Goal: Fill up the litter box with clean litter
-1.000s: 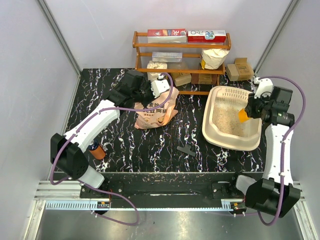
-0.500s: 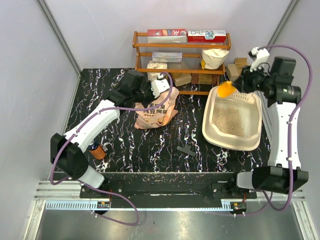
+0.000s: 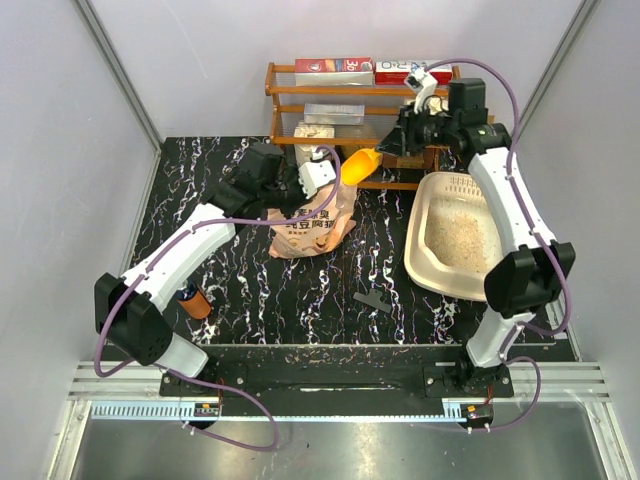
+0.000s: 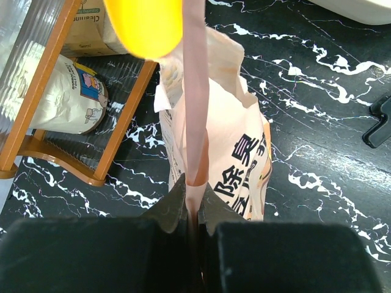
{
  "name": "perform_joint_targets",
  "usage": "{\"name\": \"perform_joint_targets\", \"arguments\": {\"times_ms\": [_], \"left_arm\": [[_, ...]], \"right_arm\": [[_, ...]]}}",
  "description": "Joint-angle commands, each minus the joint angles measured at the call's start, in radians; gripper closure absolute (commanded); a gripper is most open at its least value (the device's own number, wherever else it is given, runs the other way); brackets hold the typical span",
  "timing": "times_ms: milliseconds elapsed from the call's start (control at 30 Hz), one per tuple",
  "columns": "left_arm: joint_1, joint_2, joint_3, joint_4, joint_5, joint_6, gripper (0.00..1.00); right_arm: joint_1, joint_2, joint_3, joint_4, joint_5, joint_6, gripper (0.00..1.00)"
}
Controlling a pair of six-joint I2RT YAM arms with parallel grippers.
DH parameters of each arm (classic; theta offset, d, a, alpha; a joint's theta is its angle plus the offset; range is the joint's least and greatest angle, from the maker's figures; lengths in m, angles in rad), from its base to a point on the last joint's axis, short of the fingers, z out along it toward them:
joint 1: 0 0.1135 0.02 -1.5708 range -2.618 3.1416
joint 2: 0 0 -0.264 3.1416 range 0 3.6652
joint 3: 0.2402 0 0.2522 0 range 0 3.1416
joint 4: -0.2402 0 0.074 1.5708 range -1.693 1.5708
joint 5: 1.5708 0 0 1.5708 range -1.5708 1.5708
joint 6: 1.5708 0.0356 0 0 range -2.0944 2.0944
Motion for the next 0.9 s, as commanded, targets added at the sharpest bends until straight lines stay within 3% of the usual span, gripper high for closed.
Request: {"name": "perform_joint_targets", "arguments": {"times_ms": [0,133,433,667,867], "left_arm": [[-0.006,-0.059,0.007,0.083,0.048,-0.013,1.00],[-0.006,-0.056,0.011,0.085,0.034,-0.006,1.00],[-0.006,-0.048,0.013,0.080,0.028,-0.002,1.00],[-0.006,-0.045,0.022,0.071,0.035,-0.007,1.00],[-0.006,-0.045,0.025,0.070,0.034,-0.009,1.00]], "right_arm": [[0.078,0.046,0.106,0.009,-0.038,-0.053,1.00],[0.127,0.062,0.077,-0.053,-0.004,-0.127,1.00],[0.138,-0.108,0.000,0.001,0.105,-0.194,1.00],[0.138,-0.247,-0.070,0.012,0.088,-0.273,1.00],[0.138,-0.247,-0.157,0.010,0.088,-0.323,1.00]]}}
